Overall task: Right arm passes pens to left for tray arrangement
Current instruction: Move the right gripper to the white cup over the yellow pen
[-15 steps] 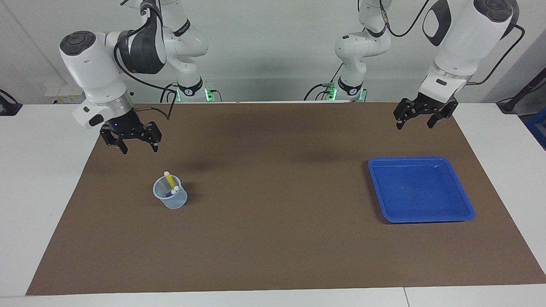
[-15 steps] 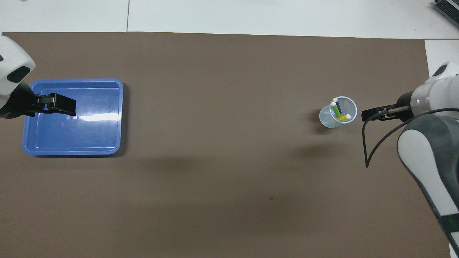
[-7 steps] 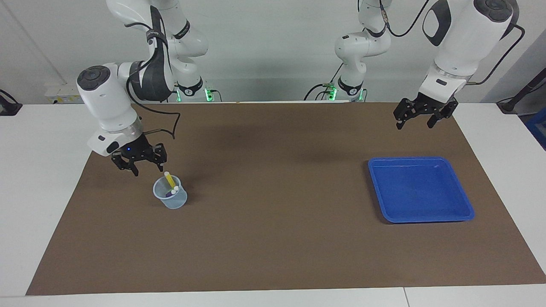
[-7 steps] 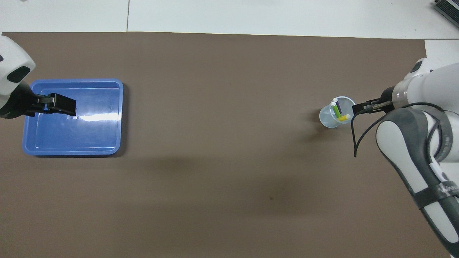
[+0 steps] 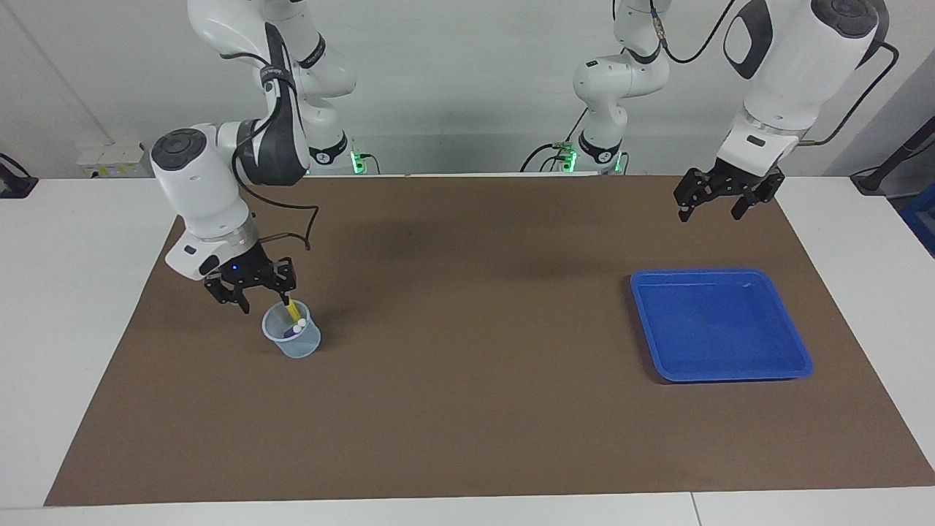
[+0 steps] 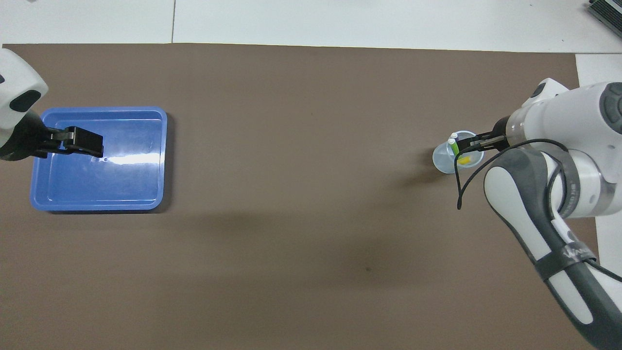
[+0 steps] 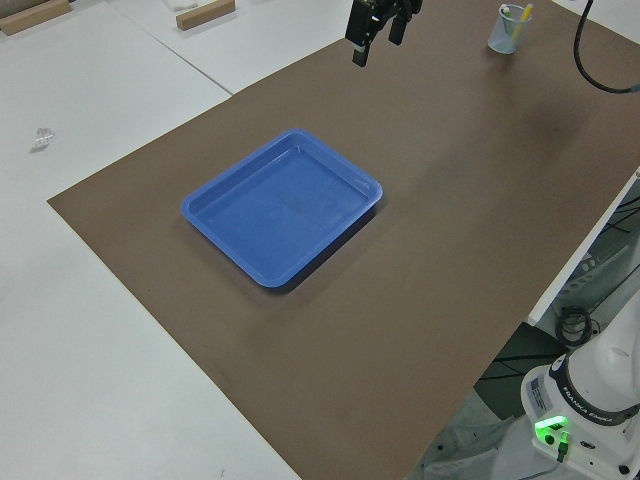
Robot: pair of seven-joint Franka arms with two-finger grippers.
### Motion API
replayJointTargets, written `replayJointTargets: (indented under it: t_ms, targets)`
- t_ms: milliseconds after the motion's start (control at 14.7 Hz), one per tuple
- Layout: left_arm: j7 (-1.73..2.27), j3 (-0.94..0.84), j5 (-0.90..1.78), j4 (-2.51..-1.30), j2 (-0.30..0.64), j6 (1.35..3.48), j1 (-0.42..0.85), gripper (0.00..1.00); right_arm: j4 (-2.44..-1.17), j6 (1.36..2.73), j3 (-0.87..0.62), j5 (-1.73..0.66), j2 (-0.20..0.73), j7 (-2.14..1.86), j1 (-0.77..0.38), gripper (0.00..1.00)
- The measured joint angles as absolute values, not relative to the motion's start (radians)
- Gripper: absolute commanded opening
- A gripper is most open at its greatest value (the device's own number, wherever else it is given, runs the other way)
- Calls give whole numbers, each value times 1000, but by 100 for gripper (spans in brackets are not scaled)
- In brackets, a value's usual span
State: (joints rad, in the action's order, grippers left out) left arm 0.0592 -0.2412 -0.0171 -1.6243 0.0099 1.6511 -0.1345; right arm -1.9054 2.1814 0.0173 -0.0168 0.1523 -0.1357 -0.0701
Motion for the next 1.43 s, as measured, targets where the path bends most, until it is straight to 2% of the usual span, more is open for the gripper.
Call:
replayJointTargets:
  t_ms: [475,747,951,1087,1155,1426]
  targets:
    - [59,-241,-17,-1624,10,1651,-134,100,-1910,2181,21,-17,159,-93,-97,72]
    - [59,-241,-17,-1624,10,1651,-134,100,-1931,2181,23,-17,166,-93,-88,65]
    - [59,-241,-17,-1624,10,1651,-134,100,-1941,2181,23,-17,167,-92,-85,52]
    - [59,-241,-17,-1624,10,1651,-134,100,-1944,2181,23,-17,167,-89,-85,49]
    - [59,-241,-17,-1624,10,1651,-134,100,-1946,2181,23,-17,167,-88,-85,44]
    - [59,-241,-17,-1624,10,1651,-134,100,-1949,2180,23,-17,167,-82,-85,44]
